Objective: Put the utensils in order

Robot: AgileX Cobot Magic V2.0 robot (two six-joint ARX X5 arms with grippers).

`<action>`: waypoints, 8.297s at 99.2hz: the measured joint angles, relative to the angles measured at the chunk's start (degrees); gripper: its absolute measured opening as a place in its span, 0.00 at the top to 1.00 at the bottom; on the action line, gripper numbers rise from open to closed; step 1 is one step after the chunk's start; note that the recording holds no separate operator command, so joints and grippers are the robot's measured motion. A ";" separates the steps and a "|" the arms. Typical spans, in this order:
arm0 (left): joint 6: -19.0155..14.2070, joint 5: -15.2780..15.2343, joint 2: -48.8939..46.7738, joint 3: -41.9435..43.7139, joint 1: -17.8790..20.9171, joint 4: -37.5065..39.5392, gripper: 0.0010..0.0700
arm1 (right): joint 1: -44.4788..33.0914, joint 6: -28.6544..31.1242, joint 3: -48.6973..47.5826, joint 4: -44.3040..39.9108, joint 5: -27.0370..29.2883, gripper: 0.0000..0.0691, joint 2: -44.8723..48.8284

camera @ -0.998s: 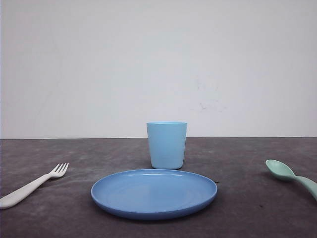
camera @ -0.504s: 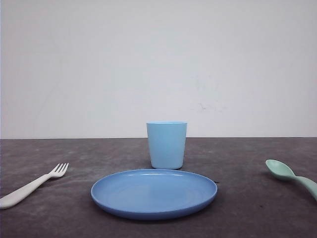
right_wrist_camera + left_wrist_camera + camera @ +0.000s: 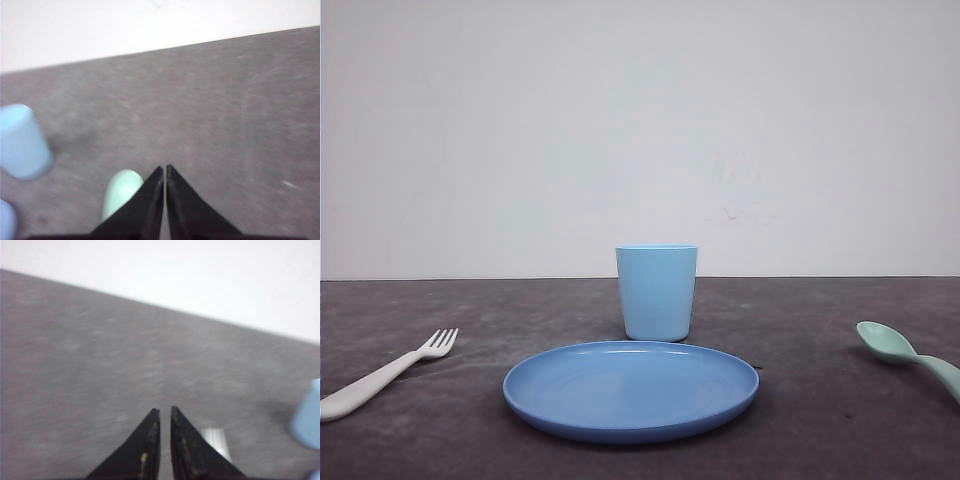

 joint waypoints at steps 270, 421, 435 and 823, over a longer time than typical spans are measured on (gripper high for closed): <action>6.16 -0.79 53.99 44.19 -13.33 -33.14 0.32 | 0.00 -11.43 45.62 -34.93 5.11 0.02 51.28; -0.26 -15.08 87.14 44.68 -26.21 -20.26 0.57 | 0.00 -11.43 45.62 -35.19 5.11 0.02 51.28; -0.39 -15.06 87.82 45.22 -26.56 -20.13 0.70 | 0.00 -11.43 45.62 -35.19 5.11 0.02 51.28; 17.07 -1.57 107.36 45.75 -33.51 56.70 0.89 | 0.00 -11.43 45.62 -37.86 5.11 0.02 51.28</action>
